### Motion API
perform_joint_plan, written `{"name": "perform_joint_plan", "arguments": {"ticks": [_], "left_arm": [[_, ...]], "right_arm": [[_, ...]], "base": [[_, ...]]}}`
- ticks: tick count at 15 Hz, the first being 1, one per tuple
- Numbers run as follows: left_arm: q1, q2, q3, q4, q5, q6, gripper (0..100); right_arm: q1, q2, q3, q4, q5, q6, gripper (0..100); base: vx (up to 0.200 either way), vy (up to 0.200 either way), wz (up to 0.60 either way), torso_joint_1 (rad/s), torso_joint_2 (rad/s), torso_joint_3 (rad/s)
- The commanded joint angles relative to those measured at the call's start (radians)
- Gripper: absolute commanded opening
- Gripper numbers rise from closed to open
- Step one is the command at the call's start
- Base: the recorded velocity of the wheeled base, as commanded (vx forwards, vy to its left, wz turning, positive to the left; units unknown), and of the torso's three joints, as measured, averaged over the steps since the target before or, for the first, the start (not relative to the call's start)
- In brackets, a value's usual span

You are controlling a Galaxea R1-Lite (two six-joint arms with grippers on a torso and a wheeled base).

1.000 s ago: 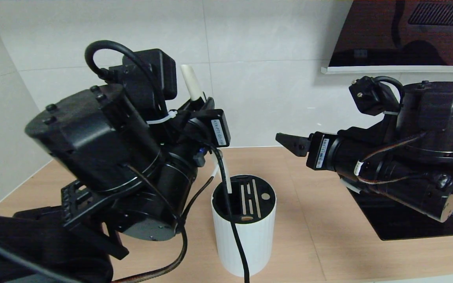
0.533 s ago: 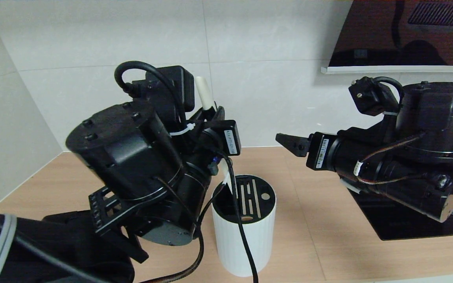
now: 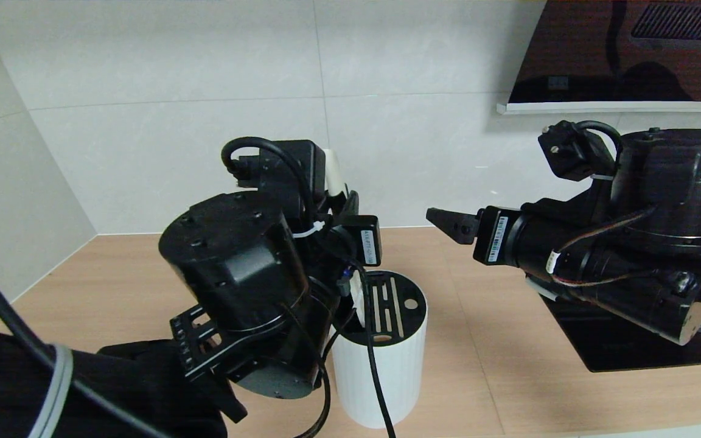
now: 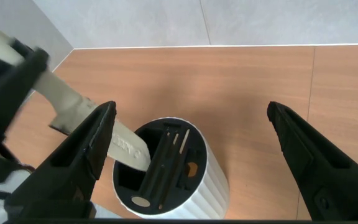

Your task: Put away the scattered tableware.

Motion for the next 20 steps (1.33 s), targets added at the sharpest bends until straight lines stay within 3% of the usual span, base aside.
{"name": "perform_joint_plan", "arguments": {"ticks": [1, 2, 10, 12, 20], "left_arm": [[-0.006, 0.027, 0.003, -0.001, 0.002, -0.017, 0], [-0.015, 0.035, 0.006, 0.0, 0.002, -0.03, 0], [-0.018, 0.091, 0.055, 0.0, -0.003, -0.05, 0], [-0.018, 0.115, 0.061, 0.0, -0.003, -0.076, 0], [-0.027, 0.133, 0.087, 0.002, -0.004, -0.079, 0]], "right_arm": [[0.001, 0.001, 0.0, 0.001, -0.001, 0.0, 100], [0.001, 0.001, 0.0, 0.001, -0.001, 0.0, 100], [0.001, 0.001, 0.003, 0.001, -0.002, -0.001, 100], [0.001, 0.001, 0.005, 0.001, -0.002, -0.001, 100], [0.001, 0.001, 0.008, 0.001, -0.002, -0.001, 100]], "base": [[0.0, 0.0, 0.0, 0.0, 0.0, 0.0], [0.0, 0.0, 0.0, 0.0, 0.0, 0.0], [0.0, 0.0, 0.0, 0.0, 0.0, 0.0], [0.0, 0.0, 0.0, 0.0, 0.0, 0.0], [0.0, 0.0, 0.0, 0.0, 0.0, 0.0]]}}
